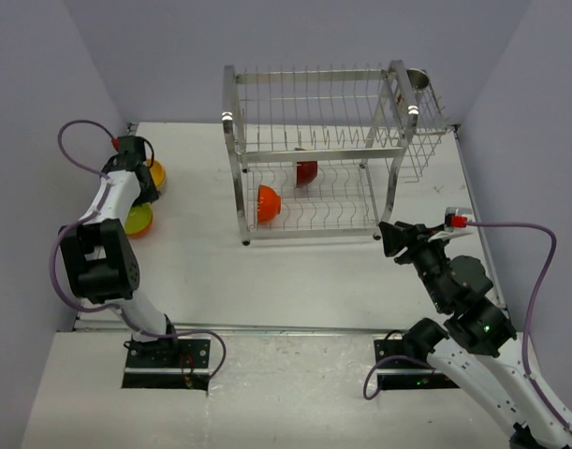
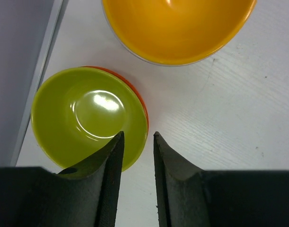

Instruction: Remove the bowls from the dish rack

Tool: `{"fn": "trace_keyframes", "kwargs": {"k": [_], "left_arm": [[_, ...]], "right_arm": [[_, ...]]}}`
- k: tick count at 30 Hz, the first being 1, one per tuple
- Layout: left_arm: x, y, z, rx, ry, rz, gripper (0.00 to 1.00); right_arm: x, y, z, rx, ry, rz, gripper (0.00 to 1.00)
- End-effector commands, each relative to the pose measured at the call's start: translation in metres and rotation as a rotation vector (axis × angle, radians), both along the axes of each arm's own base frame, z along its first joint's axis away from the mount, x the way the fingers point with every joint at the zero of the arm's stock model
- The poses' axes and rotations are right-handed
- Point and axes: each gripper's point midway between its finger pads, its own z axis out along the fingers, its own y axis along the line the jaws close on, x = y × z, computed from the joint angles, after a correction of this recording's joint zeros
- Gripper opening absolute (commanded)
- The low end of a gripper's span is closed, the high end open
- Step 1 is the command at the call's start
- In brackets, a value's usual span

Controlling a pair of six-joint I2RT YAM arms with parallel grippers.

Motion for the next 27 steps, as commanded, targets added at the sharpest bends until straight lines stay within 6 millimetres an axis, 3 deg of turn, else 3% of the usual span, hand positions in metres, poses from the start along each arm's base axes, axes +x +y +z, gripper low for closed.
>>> {"fn": "trace_keyframes", "kwargs": {"k": [1, 4, 6, 8, 11, 14, 19, 21, 24, 27], "left_arm": [[0.016, 0.003, 0.058, 0.008, -0.205, 0.020, 0.33], [0.019, -0.011, 0.100, -0.031, -0.346, -0.026, 0.33], [0.020, -0.033, 0.127, -0.102, -0.436, -0.102, 0.34], [0.021, -0.063, 0.136, -0.241, -0.478, -0.189, 0.34], [0.022, -0.097, 0.143, -0.395, -0.534, -0.302, 0.33], [0.018, -0.115, 0.149, -0.468, -0.583, -0.359, 0.31], [0.006, -0.135, 0.140, -0.575, -0.613, -0.413, 0.31], [0.001, -0.152, 0.129, -0.674, -0.600, -0.457, 0.31], [0.004, -0.181, 0.131, -0.895, -0.635, -0.519, 0.31], [0.001, -0.196, 0.129, -0.995, -0.635, -0.558, 0.31]], "right_arm": [[0.002, 0.006, 0.005, 0.003, -0.014, 0.023, 0.47], [0.002, 0.006, 0.004, 0.002, -0.016, 0.021, 0.47], [0.002, 0.006, 0.006, 0.001, -0.019, 0.023, 0.47], [0.004, 0.006, 0.005, -0.004, -0.015, 0.017, 0.47], [0.006, 0.006, 0.003, -0.014, -0.004, 0.009, 0.47], [0.007, 0.005, 0.006, -0.021, 0.003, 0.003, 0.47], [0.008, 0.002, 0.007, -0.038, 0.023, -0.020, 0.47], [0.009, 0.001, 0.009, -0.041, 0.021, -0.026, 0.47], [0.010, -0.001, 0.009, -0.049, 0.031, -0.036, 0.47], [0.011, -0.002, 0.007, -0.055, 0.040, -0.047, 0.47]]}}
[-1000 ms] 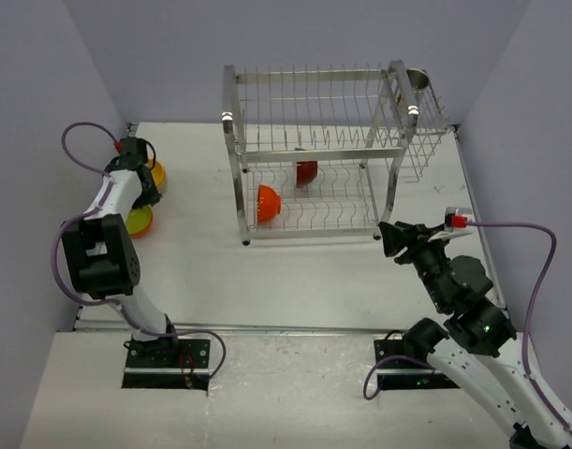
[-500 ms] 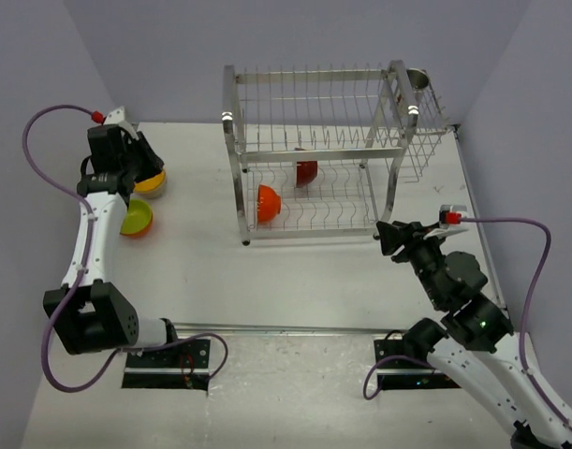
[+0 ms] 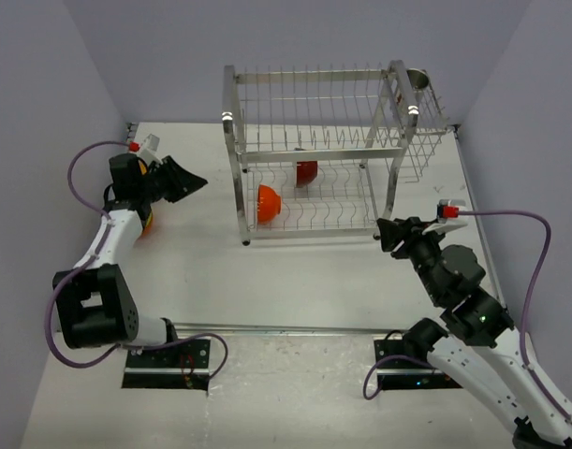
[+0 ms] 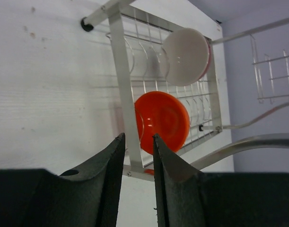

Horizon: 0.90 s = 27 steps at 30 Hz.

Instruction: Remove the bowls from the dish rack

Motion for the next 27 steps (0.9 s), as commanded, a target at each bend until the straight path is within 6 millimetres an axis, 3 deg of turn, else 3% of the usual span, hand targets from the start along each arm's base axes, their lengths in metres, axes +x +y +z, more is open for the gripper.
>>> {"fn": "trace_keyframes", "kwargs": {"k": [1, 8, 13, 27], "left_arm": [[0.000, -0.033, 0.034, -0.167, -0.110, -0.159, 0.31], [0.007, -0.074, 0.040, -0.273, -0.085, -0.269, 0.33], [0.014, -0.110, 0.028, -0.278, -0.029, -0.366, 0.34], [0.031, -0.120, -0.001, -0.323, 0.031, -0.402, 0.34]], "right_arm": [[0.000, -0.005, 0.010, -0.007, -0.013, -0.023, 0.47], [0.001, -0.007, 0.008, -0.006, -0.013, -0.035, 0.47], [0.000, -0.008, 0.008, -0.001, -0.016, -0.037, 0.47], [0.001, -0.005, 0.005, -0.004, -0.013, -0.028, 0.47]]}}
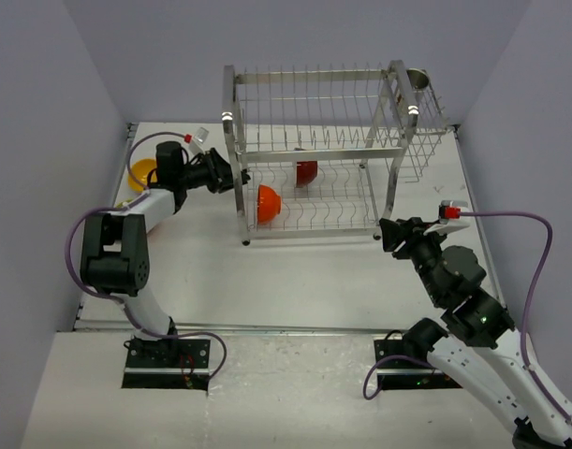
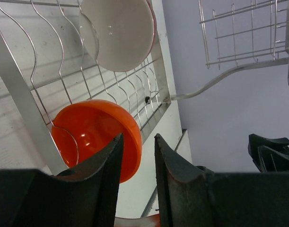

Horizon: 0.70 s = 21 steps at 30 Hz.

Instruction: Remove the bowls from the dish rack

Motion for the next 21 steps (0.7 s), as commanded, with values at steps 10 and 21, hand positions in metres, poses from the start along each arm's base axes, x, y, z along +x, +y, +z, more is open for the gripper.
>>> {"fn": "trace_keyframes", "kwargs": {"k": [10, 21], "left_arm": [[0.001, -0.014, -0.003, -0.057, 0.018, -0.067, 0.36], [0.011, -0.028, -0.007, -0.064, 0.054, -0.090, 0.36]], "right_arm": [[0.002, -0.001, 0.006, -0.012, -0.001, -0.014, 0.47], [0.001, -0.007, 0.008, -0.007, -0.014, -0.035, 0.47]]}}
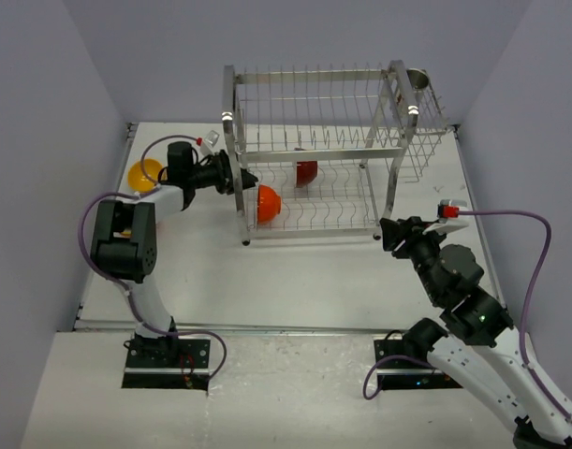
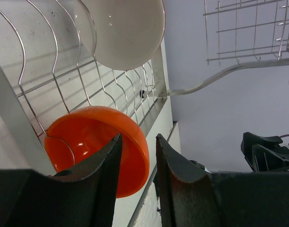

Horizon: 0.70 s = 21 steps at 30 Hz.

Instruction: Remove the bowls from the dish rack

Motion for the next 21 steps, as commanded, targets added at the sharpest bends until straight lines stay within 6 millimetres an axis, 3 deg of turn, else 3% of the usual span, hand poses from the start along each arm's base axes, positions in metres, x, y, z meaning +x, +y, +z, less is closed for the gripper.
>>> {"fn": "trace_keyframes", "kwargs": {"k": [1, 10, 21], "left_arm": [[0.004, -0.012, 0.012, -0.019, -0.023, -0.037, 0.36], [0.005, -0.030, 0.002, -0.015, 0.005, -0.062, 0.37], [-0.006, -0.029, -0.004, 0.005, 0.014, -0.065, 0.37]], "right_arm": [[-0.001, -0.004, 0.011, 0.004, -0.026, -0.014, 0.47], [-0.002, -0.005, 0.010, 0.013, -0.031, -0.017, 0.47], [-0.003, -0.006, 0.010, 0.014, -0.033, -0.020, 0.47]]}}
